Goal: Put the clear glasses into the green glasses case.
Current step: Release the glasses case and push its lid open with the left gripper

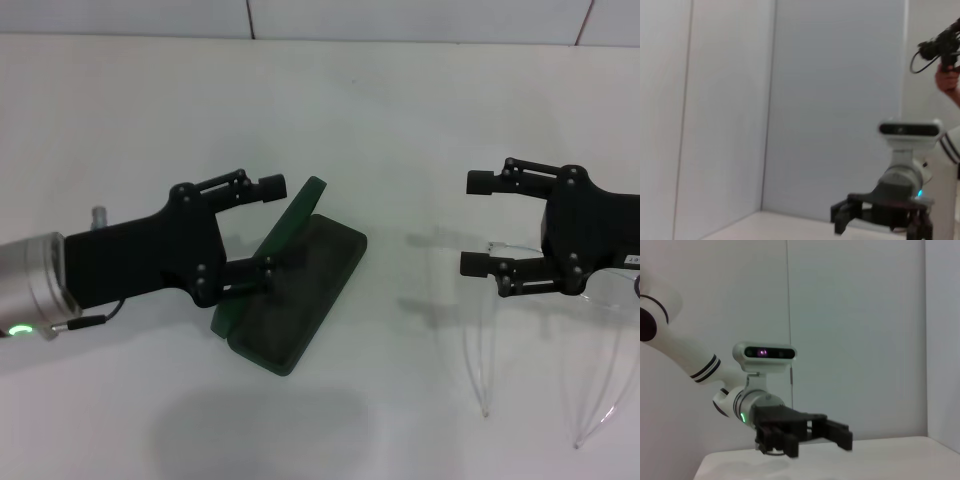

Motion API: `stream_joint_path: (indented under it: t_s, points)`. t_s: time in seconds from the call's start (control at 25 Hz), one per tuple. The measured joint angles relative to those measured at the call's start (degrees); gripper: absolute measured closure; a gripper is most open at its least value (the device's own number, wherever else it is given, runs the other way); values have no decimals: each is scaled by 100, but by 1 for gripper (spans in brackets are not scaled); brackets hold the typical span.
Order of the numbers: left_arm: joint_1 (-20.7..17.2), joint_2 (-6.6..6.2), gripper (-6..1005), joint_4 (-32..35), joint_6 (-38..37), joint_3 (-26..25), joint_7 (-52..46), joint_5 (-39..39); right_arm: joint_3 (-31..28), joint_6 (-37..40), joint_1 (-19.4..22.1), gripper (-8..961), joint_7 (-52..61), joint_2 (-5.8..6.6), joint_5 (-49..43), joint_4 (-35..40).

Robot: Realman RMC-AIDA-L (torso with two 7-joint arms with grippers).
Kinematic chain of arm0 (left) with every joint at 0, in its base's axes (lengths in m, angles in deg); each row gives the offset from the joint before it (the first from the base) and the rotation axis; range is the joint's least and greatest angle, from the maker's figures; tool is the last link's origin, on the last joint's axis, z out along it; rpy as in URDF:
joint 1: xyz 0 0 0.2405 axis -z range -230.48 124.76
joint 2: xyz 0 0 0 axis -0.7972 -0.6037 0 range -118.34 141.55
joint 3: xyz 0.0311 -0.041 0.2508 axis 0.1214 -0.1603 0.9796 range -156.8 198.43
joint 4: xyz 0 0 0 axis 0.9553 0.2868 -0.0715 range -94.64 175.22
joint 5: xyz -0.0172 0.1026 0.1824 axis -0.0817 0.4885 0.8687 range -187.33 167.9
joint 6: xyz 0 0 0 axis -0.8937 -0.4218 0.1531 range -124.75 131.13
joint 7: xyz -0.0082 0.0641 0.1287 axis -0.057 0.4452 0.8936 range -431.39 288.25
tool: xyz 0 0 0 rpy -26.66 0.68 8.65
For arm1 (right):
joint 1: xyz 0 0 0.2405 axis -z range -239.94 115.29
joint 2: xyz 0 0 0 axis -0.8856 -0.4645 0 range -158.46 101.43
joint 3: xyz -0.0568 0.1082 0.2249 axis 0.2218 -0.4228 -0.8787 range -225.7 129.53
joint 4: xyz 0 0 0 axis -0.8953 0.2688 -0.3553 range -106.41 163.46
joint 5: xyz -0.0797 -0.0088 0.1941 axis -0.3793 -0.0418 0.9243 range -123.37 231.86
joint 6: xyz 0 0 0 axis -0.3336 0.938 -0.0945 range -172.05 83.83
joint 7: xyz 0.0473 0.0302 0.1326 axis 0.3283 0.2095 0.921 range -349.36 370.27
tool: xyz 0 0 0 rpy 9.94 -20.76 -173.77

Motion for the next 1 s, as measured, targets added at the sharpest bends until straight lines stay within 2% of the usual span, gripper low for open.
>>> stream_joint_path:
  t_s: [0.2,0.36,0.68,1.0]
  points:
    - [-105,20,235,-12,422,-1,-369,121,0,26,10,69,22,32,0,7]
    - [-470,51,240,11,544,-40,-267,84,0,22,51,69,4,37,0,6]
    - [-1129,235,255,34,548,-182,189,-187,0,3,22,70,1,60,-6,14]
    - [-1417,368,270,-41,561,-261,607,-165,42,-4,-95,70,40,42,-74,35]
